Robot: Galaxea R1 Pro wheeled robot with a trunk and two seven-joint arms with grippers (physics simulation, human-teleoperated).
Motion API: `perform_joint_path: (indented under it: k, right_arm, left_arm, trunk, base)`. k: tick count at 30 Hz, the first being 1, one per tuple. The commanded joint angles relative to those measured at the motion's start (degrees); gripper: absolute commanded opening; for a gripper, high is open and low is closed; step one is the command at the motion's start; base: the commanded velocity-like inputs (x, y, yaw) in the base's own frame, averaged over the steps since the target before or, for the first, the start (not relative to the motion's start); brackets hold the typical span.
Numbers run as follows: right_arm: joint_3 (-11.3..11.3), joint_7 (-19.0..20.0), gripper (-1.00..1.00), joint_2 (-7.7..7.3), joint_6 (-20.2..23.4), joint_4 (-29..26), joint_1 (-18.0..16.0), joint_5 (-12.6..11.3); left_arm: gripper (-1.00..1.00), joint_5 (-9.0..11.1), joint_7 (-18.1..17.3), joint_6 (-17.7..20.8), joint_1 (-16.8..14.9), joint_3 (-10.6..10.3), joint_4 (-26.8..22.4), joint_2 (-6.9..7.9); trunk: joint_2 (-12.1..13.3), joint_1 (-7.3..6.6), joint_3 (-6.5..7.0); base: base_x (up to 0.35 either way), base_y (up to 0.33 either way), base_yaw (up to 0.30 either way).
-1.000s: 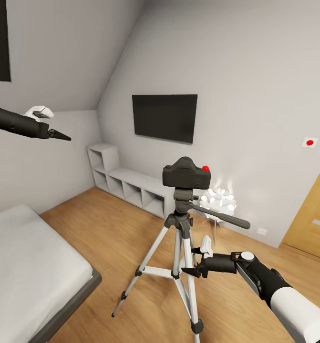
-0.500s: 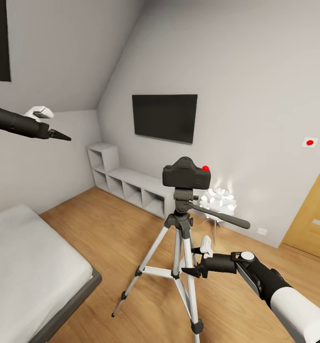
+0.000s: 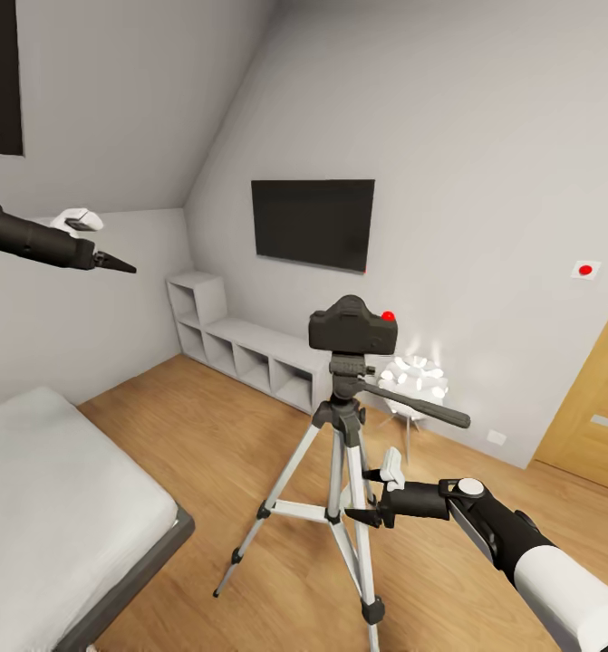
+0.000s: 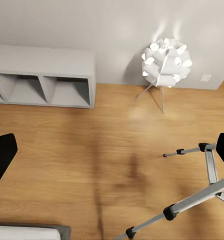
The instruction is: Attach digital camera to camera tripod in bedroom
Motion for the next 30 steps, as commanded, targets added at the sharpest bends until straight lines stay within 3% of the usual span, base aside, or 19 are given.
perform_joint_path:
  k: [1,12,30]
  right_arm:
    - [0.43,-0.09,1.00,-0.08,-0.41,0.05,-0.09,-0.34]
    - [0.43,0.59,1.00,-0.10,-0.46,0.08,-0.09,-0.34]
    - [-0.16,0.40,1.00,-0.50,-0.41,0.08,-0.14,-0.45]
  left_arm:
    - [1.00,-0.45,-0.42,0.39,-0.06,0.03,-0.03,0.01]
    - [1.00,-0.45,-0.48,-0.04,-0.06,0.03,0.12,-0.02]
    - [1.00,-0.45,-0.49,-0.06,-0.04,0.03,0.21,-0.02]
  trunk:
    - [-0.14,0.01,-0.14]
    - [-0.14,0.01,-0.14]
    - [-0.14,0.01,-0.14]
  base:
    - [-0.239,0.000,0.000]
    - [-0.262,-0.024,0.000]
    - [-0.027,-0.006,0.000]
